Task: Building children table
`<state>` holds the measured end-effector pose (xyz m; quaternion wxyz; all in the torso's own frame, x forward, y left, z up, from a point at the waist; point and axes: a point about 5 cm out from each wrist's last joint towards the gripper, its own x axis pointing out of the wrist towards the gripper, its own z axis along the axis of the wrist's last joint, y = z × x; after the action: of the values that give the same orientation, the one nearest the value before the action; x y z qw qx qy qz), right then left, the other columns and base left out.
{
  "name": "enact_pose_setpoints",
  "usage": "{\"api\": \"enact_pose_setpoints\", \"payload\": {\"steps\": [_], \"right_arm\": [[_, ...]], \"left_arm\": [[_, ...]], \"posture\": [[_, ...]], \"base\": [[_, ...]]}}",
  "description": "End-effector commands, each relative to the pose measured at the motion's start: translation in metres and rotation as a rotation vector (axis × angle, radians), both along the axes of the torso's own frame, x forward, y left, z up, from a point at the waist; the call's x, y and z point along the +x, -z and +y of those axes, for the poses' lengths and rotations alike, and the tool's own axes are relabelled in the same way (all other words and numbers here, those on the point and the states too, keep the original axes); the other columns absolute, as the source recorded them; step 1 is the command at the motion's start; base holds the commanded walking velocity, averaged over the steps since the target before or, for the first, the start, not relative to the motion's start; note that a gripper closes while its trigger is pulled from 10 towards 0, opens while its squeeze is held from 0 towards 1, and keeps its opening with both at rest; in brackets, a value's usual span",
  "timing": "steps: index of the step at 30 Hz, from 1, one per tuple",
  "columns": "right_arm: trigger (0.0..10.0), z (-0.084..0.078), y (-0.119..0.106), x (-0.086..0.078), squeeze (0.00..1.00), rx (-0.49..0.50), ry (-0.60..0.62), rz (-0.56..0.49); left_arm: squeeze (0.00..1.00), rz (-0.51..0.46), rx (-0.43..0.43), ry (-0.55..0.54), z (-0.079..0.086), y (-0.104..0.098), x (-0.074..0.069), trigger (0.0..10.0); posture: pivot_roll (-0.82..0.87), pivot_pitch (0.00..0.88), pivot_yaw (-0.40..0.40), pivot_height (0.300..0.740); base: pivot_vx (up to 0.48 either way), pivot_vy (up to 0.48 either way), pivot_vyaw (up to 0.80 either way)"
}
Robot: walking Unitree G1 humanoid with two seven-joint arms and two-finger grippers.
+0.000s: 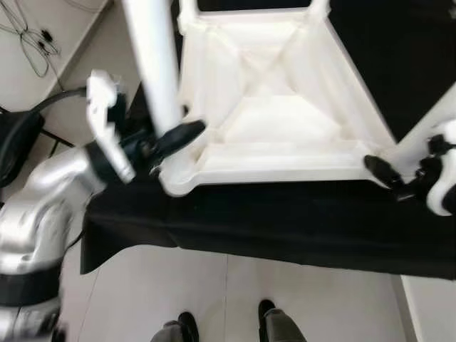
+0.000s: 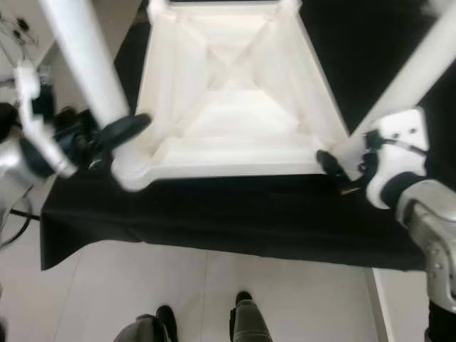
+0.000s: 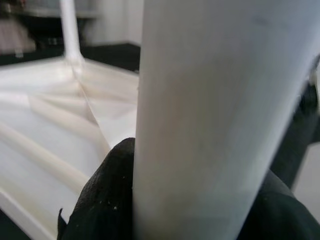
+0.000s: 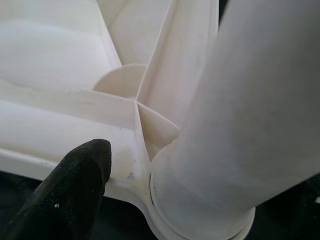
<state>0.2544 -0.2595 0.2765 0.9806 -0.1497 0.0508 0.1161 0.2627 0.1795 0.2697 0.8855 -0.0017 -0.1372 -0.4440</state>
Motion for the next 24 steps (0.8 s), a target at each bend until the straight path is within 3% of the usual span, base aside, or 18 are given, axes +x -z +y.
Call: {"api": "enact_pose_setpoints", "payload": {"steps": [1, 4, 5, 6, 7, 9, 10, 11, 16, 17, 22, 23, 24], "right_arm": [[10.0, 0.044, 0.019, -0.004, 0.0, 0.006, -0.312, 0.114], [10.0, 0.045, 0.021, -0.005, 0.0, 0.003, -0.324, 0.123], [10.0, 0.046, 0.021, -0.004, 0.0, 0.005, -0.329, 0.126], [10.0, 0.048, 0.022, -0.003, 0.0, 0.005, -0.329, 0.127], [10.0, 0.048, 0.022, -0.003, 0.0, 0.005, -0.329, 0.127], [10.0, 0.049, 0.022, -0.002, 0.0, 0.004, -0.329, 0.128], [10.0, 0.049, 0.022, -0.001, 0.0, 0.004, -0.325, 0.128], [10.0, 0.05, 0.023, 0.0, 0.0, 0.008, -0.323, 0.13], [10.0, 0.054, 0.024, -0.001, 0.0, 0.014, -0.34, 0.132], [10.0, 0.056, 0.026, -0.001, 0.0, 0.023, -0.347, 0.133], [10.0, 0.06, 0.028, -0.001, 0.0, 0.039, -0.351, 0.131], [10.0, 0.061, 0.031, -0.002, 0.0, 0.042, -0.354, 0.135], [10.0, 0.061, 0.031, -0.002, 0.0, 0.042, -0.354, 0.135]], "left_arm": [[0.0, 0.114, 0.001, -0.096, 0.008, 0.027, 0.0, 3.6], [0.0, 0.129, 0.014, -0.179, 0.016, 0.036, 0.002, 3.6], [0.0, 0.137, 0.028, -0.262, 0.026, 0.044, 0.005, 10.0], [0.0, 0.14, 0.042, -0.379, 0.037, 0.051, 0.009, 10.0], [0.0, 0.14, 0.042, -0.379, 0.037, 0.051, 0.009, 10.0], [0.0, 0.147, 0.063, -0.546, 0.053, 0.061, 0.014, 10.0], [0.18, 0.15, 0.052, -0.608, 0.059, 0.063, 0.017, 10.0], [1.0, 0.144, 0.031, -0.71, 0.07, 0.064, 0.021, 10.0], [1.0, 0.122, -0.004, -0.831, 0.08, 0.058, 0.024, 10.0], [0.0, 0.113, -0.026, -0.848, 0.081, 0.055, 0.024, 10.0], [0.0, 0.107, -0.061, -0.836, 0.077, 0.053, 0.025, 10.0], [0.0, 0.11, -0.083, -0.776, 0.066, 0.055, 0.024, 10.0], [0.0, 0.11, -0.083, -0.776, 0.066, 0.055, 0.024, 10.0]], "posture": [[-0.16, 0.278, 0.047, 0.74], [-0.16, 0.278, 0.047, 0.74], [-0.16, 0.278, 0.038, 0.74], [-0.16, 0.277, 0.032, 0.74], [-0.16, 0.277, 0.032, 0.74], [-0.16, 0.276, 0.027, 0.74], [-0.16, 0.276, 0.026, 0.74], [-0.16, 0.275, 0.024, 0.74], [-0.16, 0.271, 0.023, 0.74], [-0.16, 0.268, 0.023, 0.74], [-0.16, 0.266, 0.024, 0.74], [-0.16, 0.263, 0.026, 0.74], [-0.16, 0.263, 0.026, 0.74]], "base": [[0.0, 0.0, 0.0], [0.0, 0.0, 0.0], [0.0, 0.0, 0.0], [0.0, 0.0, 0.0], [0.0, 0.0, 0.0], [0.0, 0.0, 0.0], [0.0, 0.0, 0.0], [0.0, 0.0, 0.0], [0.0, 0.0, 0.0], [0.0, 0.0, 0.0], [0.0, 0.0, 0.0], [0.0, 0.0, 0.0], [0.0, 0.0, 0.0]]}}
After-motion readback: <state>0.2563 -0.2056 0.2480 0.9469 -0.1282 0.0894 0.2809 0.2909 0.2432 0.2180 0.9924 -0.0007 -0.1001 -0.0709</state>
